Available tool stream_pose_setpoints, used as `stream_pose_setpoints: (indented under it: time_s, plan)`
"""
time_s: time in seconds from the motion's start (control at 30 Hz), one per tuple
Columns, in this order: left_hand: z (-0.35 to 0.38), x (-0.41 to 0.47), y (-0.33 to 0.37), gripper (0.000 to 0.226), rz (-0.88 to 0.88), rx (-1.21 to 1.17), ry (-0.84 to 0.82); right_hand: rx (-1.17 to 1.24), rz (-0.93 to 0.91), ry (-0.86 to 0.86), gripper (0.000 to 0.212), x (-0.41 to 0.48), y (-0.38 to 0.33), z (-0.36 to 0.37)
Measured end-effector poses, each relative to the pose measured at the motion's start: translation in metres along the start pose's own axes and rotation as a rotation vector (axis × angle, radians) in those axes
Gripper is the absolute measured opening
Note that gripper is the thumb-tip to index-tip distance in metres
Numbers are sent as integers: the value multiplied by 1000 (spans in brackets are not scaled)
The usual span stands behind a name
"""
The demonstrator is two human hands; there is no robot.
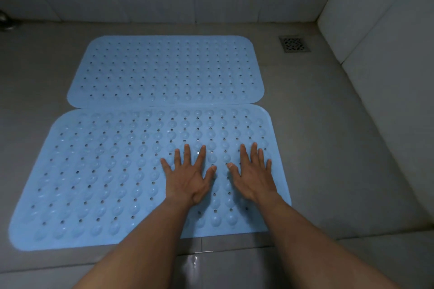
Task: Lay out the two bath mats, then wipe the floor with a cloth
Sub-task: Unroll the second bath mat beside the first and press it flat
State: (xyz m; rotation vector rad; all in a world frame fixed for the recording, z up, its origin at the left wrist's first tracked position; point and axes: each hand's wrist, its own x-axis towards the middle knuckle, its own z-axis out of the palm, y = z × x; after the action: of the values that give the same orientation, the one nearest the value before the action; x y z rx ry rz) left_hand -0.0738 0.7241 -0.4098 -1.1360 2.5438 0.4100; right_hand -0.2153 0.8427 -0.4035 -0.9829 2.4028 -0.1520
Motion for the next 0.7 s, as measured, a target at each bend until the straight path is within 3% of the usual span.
stream_pose_setpoints:
  time_s: [0.27,0.7]
  plan:
    - [-88,14,12,66,84,-52,123,-1,-29,164,66,4,-20,-86]
    - [-335,24,95,62,241,-38,325,3,-65,428,66,-5,-49,-326]
